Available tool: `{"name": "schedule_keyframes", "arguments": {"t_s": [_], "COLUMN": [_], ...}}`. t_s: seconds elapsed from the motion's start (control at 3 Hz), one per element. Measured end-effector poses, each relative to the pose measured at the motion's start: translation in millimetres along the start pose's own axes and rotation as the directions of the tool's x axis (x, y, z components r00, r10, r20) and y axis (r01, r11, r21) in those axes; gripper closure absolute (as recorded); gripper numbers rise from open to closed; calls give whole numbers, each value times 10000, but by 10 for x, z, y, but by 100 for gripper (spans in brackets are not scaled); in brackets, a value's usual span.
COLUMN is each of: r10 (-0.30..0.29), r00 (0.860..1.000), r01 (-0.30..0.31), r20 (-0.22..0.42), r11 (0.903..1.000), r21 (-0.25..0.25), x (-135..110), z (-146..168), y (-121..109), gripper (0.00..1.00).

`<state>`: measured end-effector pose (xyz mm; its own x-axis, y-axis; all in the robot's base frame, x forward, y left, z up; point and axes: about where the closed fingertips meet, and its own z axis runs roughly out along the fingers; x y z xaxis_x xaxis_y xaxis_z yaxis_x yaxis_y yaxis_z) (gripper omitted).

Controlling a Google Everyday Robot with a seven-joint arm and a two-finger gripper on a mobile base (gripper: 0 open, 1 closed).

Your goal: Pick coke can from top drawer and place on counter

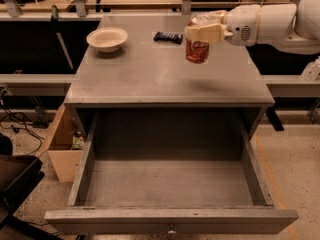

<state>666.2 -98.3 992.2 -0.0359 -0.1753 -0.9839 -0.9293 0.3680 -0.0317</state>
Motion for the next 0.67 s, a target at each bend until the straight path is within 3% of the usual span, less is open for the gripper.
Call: {"name": "schedule_keyframes", "arguments": {"t_s": [0.33, 0.67], "r10": [15, 93], "r00": [9999, 9998], "r01": [-24, -105], "r20": [160, 175], "r11": [9985, 9975], "r21": [542, 703], "x": [259, 463], "z": [-20, -4], "y": [-430, -613], "gripper": [100, 100]}}
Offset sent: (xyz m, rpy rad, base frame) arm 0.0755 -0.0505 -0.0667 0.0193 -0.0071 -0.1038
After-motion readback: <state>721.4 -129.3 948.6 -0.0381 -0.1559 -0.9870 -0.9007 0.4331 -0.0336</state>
